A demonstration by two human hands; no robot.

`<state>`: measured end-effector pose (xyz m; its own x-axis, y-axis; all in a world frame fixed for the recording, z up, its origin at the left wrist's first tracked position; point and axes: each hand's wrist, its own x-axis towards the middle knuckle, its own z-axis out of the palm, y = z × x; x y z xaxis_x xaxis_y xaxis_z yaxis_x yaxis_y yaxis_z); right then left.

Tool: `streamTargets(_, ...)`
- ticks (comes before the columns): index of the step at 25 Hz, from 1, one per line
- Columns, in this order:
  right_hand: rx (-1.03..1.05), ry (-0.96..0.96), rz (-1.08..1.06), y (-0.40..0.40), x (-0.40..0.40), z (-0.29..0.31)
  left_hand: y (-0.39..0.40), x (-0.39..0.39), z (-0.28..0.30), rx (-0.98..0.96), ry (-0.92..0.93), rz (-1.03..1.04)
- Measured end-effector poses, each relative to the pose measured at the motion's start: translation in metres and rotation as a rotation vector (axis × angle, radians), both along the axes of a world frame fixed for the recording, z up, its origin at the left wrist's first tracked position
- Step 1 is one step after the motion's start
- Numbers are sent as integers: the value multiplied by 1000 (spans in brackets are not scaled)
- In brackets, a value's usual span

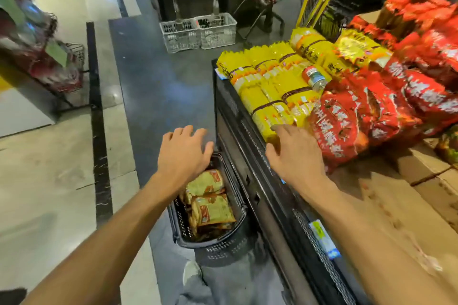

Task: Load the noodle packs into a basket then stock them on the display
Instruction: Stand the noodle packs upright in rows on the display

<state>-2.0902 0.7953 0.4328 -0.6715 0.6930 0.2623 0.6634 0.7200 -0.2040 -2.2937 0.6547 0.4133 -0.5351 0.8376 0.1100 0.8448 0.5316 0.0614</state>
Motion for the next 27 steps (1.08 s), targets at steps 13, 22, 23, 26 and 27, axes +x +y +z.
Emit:
streamTargets(13, -328, -364, 52, -51, -108, -201, -49, -131, -167, -358, -94, 17)
streamTargets(22, -530, -509, 47, -40, -140, -412, -11, -156, -369, -519, -82, -93)
streamTargets(23, -557, -527, 6, -40, -142, -447, 1, -159, -406, -556, -79, -107)
streamTargets(26, -631, -527, -58, -46, -147, -534, 30, -177, -498, -618, -70, -191)
streamTargets(27, -678, -512, -91, -53, -149, -567, 41, -184, -531, -658, -64, -222)
